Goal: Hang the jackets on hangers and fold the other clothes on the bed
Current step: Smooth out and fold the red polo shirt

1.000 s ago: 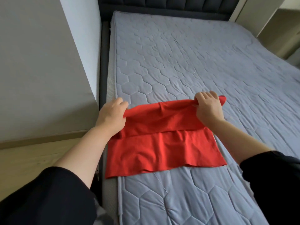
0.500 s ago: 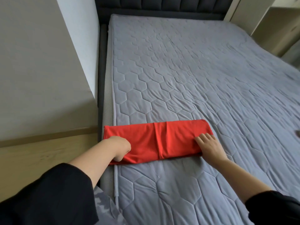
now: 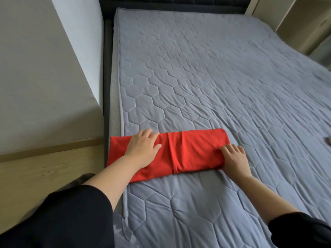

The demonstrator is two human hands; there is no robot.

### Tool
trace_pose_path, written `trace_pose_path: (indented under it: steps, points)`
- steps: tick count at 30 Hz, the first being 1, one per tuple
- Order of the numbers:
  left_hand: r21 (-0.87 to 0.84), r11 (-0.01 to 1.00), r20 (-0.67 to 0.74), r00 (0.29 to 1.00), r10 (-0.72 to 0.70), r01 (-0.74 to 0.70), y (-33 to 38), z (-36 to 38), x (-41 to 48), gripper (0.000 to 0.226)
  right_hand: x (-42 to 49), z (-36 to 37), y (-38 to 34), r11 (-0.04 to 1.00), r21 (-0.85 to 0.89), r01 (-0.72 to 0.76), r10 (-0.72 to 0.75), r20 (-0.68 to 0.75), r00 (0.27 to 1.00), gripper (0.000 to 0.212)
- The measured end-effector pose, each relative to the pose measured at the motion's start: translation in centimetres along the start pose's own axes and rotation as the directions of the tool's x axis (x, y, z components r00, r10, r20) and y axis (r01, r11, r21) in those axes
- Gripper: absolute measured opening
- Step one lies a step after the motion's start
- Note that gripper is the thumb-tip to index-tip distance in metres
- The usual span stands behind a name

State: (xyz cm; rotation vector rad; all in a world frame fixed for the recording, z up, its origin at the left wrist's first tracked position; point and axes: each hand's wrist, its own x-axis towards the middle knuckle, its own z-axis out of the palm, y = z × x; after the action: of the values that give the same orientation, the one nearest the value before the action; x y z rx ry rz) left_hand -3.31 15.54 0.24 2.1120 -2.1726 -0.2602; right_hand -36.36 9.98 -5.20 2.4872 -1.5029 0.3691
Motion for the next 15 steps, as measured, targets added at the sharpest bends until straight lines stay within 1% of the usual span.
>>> trace_pose_path:
  steps: [1,2,3,4,5,6,7,8,9,10,11,12,13,15]
  points:
    - [0.003,1.000,0.058,0.998,-0.012,0.012,0.0,0.7,-0.2,0.057,0.4,-0.2,0.0,0.999,-0.021,0.025,-0.026,-0.059,0.998,0.033]
    - [0.015,0.999,0.141,0.989,-0.045,0.043,-0.1,1.4,-0.5,0.061,0.8,-0.4,0.2,0.998,-0.036,0.041,-0.045,-0.116,0.992,0.023]
    - [0.034,0.997,0.211,0.974,-0.079,0.074,-0.3,2.1,-0.9,0.063,1.1,-0.7,0.4,0.997,-0.051,0.061,-0.069,-0.165,0.984,0.020]
    - [0.049,0.994,0.250,0.963,-0.103,0.093,-0.7,2.8,-1.3,0.064,1.2,-1.0,0.5,0.995,-0.064,0.079,-0.089,-0.189,0.978,0.017]
    - [0.065,0.993,0.258,0.959,-0.117,0.103,-1.0,3.3,-1.7,0.065,1.0,-0.9,0.7,0.991,-0.086,0.104,-0.119,-0.193,0.974,0.014]
    - [0.079,0.991,0.246,0.961,-0.127,0.110,-1.2,3.7,-2.1,0.065,0.7,-0.5,0.8,0.985,-0.115,0.132,-0.150,-0.168,0.974,0.012]
    - [0.088,0.989,0.223,0.966,-0.133,0.116,-1.2,4.0,-2.3,0.065,0.1,0.1,0.9,0.978,-0.138,0.159,-0.174,-0.105,0.979,0.011]
    - [0.092,0.988,0.194,0.971,-0.139,0.123,-1.2,4.2,-2.5,0.065,-0.5,0.6,0.8,0.976,-0.134,0.170,-0.175,-0.022,0.984,0.017]
    - [0.095,0.987,0.166,0.976,-0.141,0.127,-1.1,4.3,-2.5,0.064,-1.2,1.1,0.7,0.985,-0.090,0.149,-0.144,0.060,0.988,0.029]
    - [0.094,0.987,0.140,0.980,-0.141,0.128,-1.0,4.3,-2.6,0.063,-1.9,1.3,0.5,0.996,-0.009,0.084,-0.083,0.113,0.990,0.035]
    - [0.086,0.988,0.117,0.983,-0.141,0.132,-1.0,4.3,-2.6,0.061,-2.3,1.0,-0.1,0.997,0.081,0.005,-0.014,0.111,0.994,0.029]
    - [0.079,0.988,0.104,0.984,-0.142,0.134,-1.0,4.3,-2.4,0.060,-2.4,0.5,-0.7,0.982,0.176,-0.062,0.052,0.059,0.997,0.022]
    - [0.076,0.988,0.099,0.985,-0.142,0.135,-1.0,4.2,-2.3,0.059,-2.2,-0.1,-1.6,0.959,0.266,-0.101,0.109,-0.013,0.994,0.020]
    - [0.089,0.989,0.098,0.987,-0.131,0.122,-1.0,3.9,-1.8,0.059,-0.7,-1.5,-4.2,0.914,0.396,-0.093,0.164,-0.150,0.975,0.022]
